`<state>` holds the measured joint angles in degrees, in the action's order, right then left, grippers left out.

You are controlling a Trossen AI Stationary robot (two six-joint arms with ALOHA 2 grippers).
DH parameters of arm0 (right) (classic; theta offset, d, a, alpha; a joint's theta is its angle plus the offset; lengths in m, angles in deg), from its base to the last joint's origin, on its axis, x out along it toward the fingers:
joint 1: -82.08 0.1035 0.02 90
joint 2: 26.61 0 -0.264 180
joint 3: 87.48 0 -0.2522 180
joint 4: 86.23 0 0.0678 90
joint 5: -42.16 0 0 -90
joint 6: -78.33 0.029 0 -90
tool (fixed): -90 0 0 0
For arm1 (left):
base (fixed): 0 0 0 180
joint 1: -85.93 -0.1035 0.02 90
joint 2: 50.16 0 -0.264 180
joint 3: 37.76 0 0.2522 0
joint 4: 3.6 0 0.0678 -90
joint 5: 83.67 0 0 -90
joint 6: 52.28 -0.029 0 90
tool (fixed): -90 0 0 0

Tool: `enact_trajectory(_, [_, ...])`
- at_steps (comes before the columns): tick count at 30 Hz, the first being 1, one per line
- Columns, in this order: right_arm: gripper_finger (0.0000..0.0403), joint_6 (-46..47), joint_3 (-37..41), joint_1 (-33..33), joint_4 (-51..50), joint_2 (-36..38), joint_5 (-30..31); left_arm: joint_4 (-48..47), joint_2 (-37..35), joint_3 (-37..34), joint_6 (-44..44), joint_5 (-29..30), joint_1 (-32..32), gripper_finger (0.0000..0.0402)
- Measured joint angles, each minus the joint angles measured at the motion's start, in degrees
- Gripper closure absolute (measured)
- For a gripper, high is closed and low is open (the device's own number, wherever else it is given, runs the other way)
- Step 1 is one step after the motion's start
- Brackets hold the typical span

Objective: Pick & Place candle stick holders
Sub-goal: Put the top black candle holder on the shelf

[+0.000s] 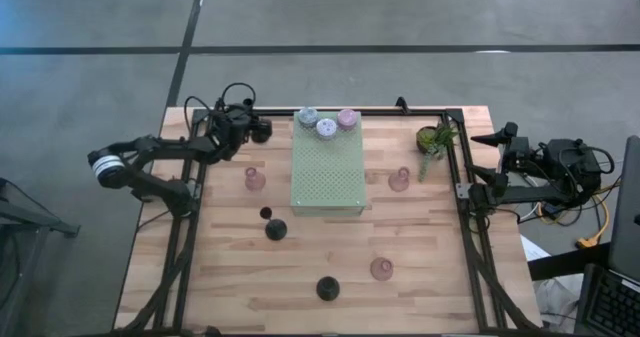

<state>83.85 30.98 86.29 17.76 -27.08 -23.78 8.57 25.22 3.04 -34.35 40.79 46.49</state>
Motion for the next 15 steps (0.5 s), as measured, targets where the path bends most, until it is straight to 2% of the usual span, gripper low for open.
enact_trajectory(3, [0.0019,0.0,0.0,0.0,0.0,0.0,0.0,0.0,-1.4,0.0,-2.7,-2.7,0.0,0.0373])
enact_trajectory(4, [0.0019,0.0,0.0,0.0,0.0,0.0,0.0,0.0,-1.8,0.0,-3.5,-3.3,0.0,0.0385])
enact_trajectory(11, [0.0019,0.0,0.0,0.0,0.0,0.0,0.0,-0.4,-3.7,0.4,-7.2,-4.3,-0.1,0.0389])
enact_trajectory(15, [0.0019,0.0,0.0,0.0,0.0,0.0,0.0,-0.7,-5.0,0.4,-7.5,-7.5,0.0,0.0389])
